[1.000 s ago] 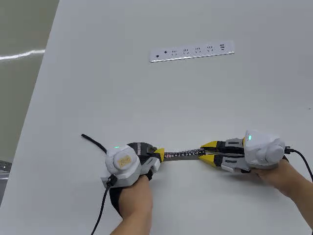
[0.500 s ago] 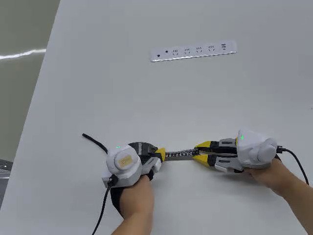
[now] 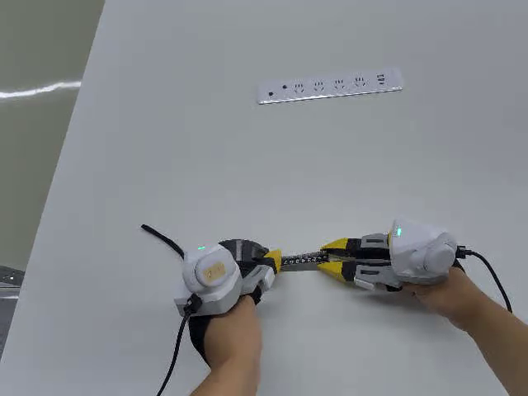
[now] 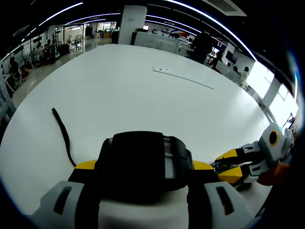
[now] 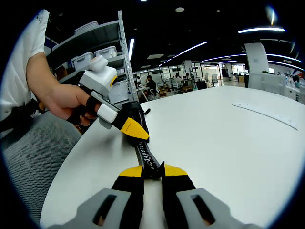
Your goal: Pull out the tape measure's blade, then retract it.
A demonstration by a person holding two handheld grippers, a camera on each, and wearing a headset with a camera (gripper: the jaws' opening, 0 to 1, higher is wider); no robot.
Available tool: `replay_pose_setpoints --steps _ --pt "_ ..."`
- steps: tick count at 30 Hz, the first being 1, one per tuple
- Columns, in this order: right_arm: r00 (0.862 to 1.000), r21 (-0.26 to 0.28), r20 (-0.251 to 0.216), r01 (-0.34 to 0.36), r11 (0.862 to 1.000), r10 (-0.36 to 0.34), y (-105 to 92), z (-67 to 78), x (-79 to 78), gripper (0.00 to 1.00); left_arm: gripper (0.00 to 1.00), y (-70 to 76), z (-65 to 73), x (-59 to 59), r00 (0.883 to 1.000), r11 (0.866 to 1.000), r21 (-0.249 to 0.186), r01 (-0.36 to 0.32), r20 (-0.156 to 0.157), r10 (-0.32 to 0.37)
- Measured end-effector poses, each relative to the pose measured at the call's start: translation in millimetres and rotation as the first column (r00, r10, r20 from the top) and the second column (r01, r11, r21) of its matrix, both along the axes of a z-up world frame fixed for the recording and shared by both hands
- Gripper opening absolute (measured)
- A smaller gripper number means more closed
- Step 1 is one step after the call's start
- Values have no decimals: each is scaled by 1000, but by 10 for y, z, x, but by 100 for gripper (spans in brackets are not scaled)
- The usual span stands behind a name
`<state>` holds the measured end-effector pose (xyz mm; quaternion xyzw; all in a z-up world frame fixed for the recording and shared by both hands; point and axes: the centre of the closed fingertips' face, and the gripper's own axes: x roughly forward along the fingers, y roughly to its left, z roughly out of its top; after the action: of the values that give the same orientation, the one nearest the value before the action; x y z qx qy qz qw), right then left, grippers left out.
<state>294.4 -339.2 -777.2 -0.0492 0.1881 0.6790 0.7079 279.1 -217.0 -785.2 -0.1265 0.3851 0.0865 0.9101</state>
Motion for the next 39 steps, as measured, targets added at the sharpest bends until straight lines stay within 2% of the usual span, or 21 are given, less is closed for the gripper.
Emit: replay_pose_setpoints --steps 39 --pt "998 -33 37 -51 998 53 331 -63 -75 12 72 -3 8 -14 1000 1000 -9 -9 2 9"
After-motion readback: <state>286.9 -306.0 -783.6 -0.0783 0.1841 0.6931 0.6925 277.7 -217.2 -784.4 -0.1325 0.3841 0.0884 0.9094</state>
